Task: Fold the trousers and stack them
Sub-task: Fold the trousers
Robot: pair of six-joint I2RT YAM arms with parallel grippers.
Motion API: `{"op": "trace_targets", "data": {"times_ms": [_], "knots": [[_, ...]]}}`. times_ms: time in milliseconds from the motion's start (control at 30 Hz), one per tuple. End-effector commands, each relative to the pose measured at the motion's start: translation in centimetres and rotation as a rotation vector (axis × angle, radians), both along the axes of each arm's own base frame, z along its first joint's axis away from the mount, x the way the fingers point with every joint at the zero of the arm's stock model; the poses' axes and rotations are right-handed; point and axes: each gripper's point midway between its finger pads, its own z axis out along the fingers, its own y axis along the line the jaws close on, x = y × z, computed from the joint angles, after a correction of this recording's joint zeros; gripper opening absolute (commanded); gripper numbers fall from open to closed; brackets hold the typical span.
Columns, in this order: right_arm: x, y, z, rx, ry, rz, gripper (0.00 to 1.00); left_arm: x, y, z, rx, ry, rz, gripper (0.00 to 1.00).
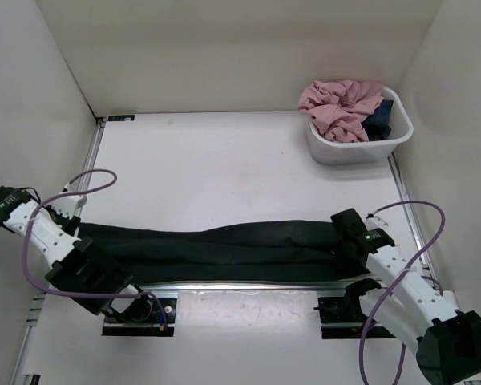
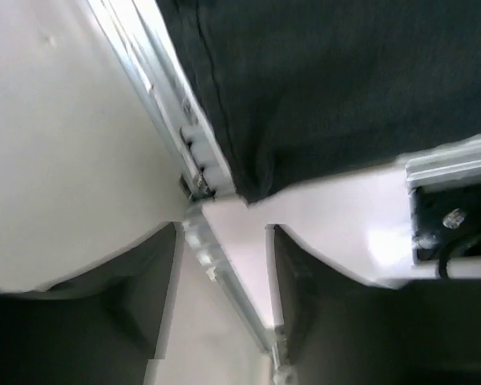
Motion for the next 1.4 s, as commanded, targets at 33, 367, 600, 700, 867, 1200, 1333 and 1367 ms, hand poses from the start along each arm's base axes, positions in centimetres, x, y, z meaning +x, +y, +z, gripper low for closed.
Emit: {"op": "trace_targets", "data": {"times_ms": [33, 367, 600, 700, 867, 1200, 1333, 1367], "knots": [[-1.0, -0.9, 0.1, -0.039, 0.021, -0.012, 0.00, 4.0, -0.3, -0.2, -0.144, -0.143, 0.138, 0.50], [-1.2, -1.1, -0.1, -0.067, 0.057, 0.005, 0.00, 0.6, -3.3, -9.6, 0.195, 0.058, -0.160, 0.60], [-1.2, -1.0, 0.2, -0.064, 0.050, 0.005, 0.00, -0.7, -4.1, -9.5, 0.245, 0.051, -0.186, 0.60], [-1.4, -1.1, 0.2, -0.068, 0.058, 0.005, 0.00, 1.3, -3.0, -6.6, 0.277, -0.041, -0.126, 0.72], [-1.4, -1.2, 0.2, -0.071, 0.061, 0.014, 0.00, 2.5, -1.6, -6.9, 0.222, 0.000, -0.042, 0.82], [-1.4, -1.4, 0.4, -0.086, 0.068, 0.020, 0.00, 2.0, -1.2, -10.8, -0.010, 0.220, 0.040, 0.78], [-1.4, -1.4, 0.4, -0.086, 0.068, 0.020, 0.00, 2.0, -0.4, -12.0, 0.018, 0.238, 0.082, 0.76], [-1.4, -1.4, 0.4, -0.086, 0.068, 0.020, 0.00, 2.1, -0.6, -12.1, 0.008, 0.230, 0.092, 0.73]]}}
